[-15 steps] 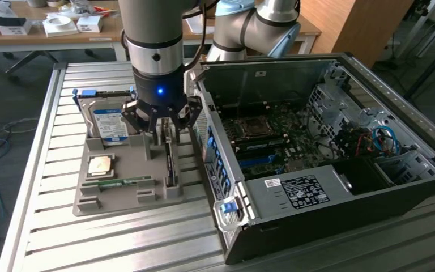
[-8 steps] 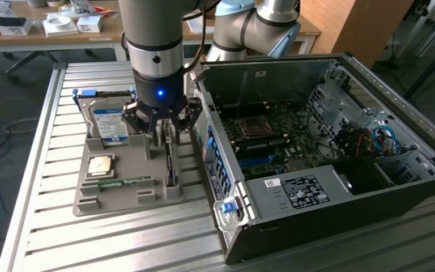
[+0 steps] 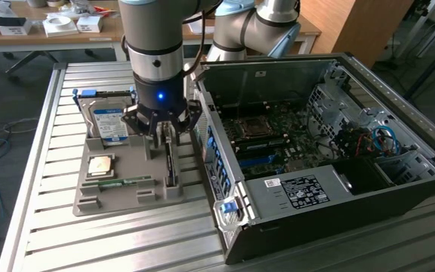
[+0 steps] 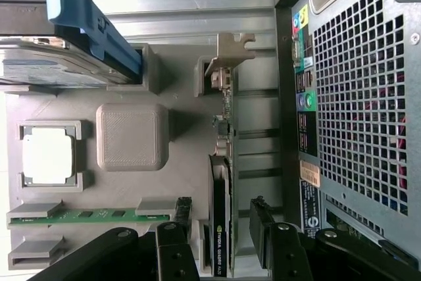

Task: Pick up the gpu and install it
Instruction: 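Pick up the gpu and move the gpu toward the slot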

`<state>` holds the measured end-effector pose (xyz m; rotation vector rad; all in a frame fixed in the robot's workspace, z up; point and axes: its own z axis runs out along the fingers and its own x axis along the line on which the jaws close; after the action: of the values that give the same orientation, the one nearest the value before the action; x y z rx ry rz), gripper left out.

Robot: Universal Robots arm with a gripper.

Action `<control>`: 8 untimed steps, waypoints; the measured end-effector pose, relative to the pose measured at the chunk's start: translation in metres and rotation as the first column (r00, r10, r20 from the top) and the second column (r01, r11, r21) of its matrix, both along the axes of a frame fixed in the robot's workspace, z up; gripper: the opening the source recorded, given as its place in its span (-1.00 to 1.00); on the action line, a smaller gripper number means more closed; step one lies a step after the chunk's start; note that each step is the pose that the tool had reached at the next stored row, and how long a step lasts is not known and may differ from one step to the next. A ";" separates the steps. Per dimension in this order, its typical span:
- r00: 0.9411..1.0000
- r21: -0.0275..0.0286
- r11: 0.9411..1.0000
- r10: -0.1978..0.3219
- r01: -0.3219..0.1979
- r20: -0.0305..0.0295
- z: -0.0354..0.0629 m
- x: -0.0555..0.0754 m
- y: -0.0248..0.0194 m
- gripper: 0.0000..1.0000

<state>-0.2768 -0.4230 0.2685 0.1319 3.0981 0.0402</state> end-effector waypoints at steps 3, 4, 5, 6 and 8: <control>1.000 0.000 1.000 0.000 0.000 0.000 -0.0014 0.000 0.0000 -0.03; 1.000 0.000 1.000 0.000 0.000 0.000 -0.0019 0.000 0.0000 -0.03; 1.000 0.000 1.000 0.000 0.000 0.000 -0.0023 0.000 0.0000 -0.03; 1.000 0.000 1.000 0.000 0.000 0.000 -0.0026 0.000 0.0000 -0.03; 1.000 0.000 1.000 0.000 0.000 0.000 -0.0034 0.000 0.0000 -0.03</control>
<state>-0.2768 -0.4230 0.2652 0.1319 3.0981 0.0401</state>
